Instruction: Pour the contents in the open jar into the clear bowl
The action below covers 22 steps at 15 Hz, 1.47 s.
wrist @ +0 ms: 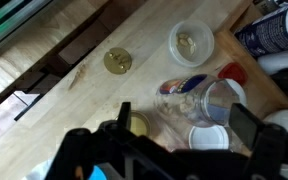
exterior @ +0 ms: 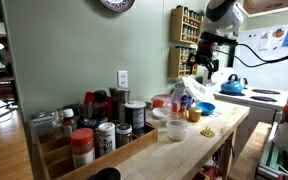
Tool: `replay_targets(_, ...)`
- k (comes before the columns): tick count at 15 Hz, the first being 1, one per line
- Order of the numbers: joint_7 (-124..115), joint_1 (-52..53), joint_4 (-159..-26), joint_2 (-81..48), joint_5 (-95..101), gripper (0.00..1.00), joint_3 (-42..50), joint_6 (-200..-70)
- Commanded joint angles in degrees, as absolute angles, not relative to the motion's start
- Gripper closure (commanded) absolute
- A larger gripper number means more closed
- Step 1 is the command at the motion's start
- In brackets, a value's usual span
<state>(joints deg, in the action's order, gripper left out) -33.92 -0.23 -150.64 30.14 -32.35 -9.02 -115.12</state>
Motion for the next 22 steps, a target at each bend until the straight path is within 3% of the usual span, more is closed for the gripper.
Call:
replay_targets(1, -36.15, 0.26, -151.24, 28.4, -32.62, 0.0, -9.44, -116.97)
replay_targets(11, -43.3, 1.17, -150.61, 17.4, -35.61, 0.0, -8.93, -127.6)
replay_targets(22, -39.63, 3.66, -149.74, 7.2, -53.71, 0.0, -7.68, -134.01)
